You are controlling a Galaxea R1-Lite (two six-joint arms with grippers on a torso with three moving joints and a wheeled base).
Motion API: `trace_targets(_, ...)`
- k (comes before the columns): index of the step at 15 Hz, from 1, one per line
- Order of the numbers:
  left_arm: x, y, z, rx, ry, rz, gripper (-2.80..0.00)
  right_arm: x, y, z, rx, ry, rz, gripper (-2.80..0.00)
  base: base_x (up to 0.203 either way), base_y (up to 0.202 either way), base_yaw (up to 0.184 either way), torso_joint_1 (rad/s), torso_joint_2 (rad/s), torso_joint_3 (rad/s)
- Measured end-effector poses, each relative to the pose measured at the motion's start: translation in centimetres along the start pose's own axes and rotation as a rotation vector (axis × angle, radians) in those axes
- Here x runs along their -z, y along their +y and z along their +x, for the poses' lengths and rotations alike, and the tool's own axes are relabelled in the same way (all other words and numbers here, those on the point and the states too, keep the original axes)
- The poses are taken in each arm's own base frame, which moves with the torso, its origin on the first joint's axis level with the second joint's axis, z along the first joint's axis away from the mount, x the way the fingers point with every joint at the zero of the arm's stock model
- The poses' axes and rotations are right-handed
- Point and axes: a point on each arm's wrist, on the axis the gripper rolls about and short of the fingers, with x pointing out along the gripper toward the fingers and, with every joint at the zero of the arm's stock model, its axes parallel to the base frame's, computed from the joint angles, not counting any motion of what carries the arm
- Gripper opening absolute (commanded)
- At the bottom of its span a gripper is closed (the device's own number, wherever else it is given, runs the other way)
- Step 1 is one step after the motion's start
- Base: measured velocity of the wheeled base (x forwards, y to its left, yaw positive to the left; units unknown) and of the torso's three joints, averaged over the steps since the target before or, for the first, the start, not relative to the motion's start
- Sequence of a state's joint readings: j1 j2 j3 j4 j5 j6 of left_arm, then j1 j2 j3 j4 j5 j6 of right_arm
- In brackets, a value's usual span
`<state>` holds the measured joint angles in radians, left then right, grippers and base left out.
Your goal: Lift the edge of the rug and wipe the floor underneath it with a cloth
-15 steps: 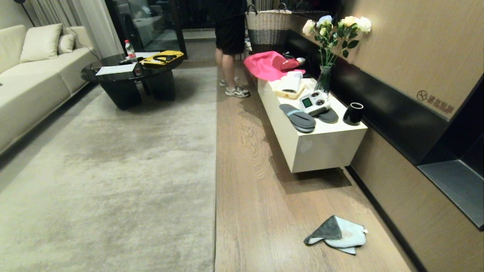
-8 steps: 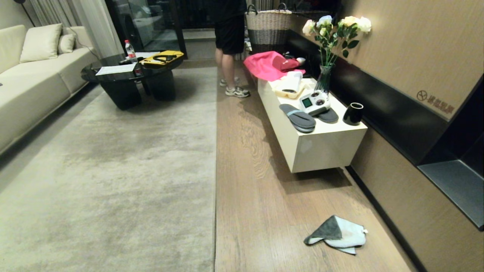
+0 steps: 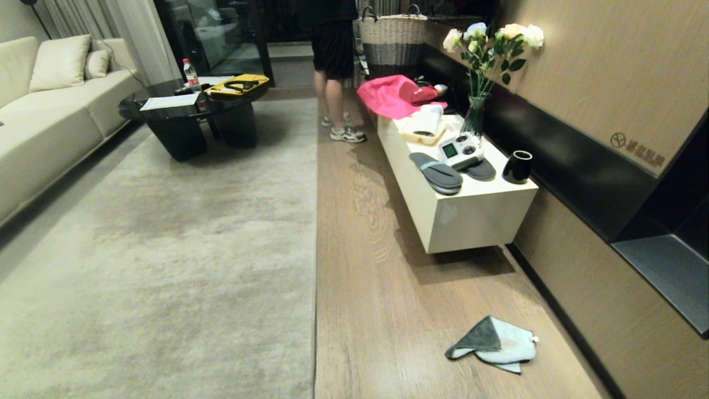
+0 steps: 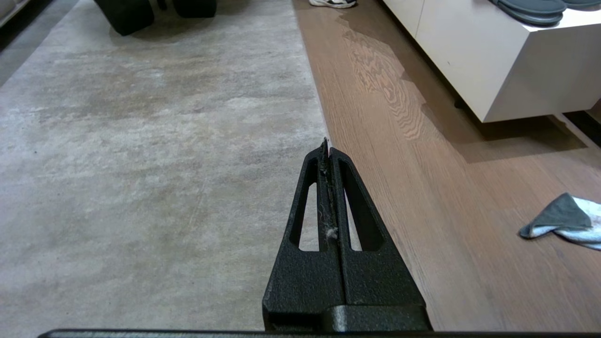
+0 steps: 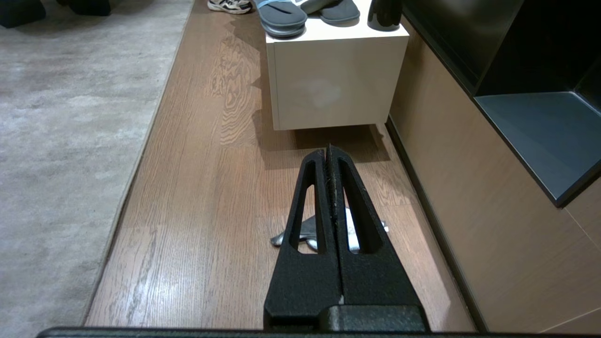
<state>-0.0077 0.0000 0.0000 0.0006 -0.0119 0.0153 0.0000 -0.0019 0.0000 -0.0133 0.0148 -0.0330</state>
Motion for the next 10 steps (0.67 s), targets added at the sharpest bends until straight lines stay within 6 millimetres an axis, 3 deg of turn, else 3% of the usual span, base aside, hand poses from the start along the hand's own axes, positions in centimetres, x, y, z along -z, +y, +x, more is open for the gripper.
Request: trace_targets(10,0.0,0.0,0.0,0.0,0.0,0.0,-2.8,-0.02,0.0,0.0,0.0,-0.002,-0.006,-2.8,0.0,0.0,0.0,0.0,0.0,0.0)
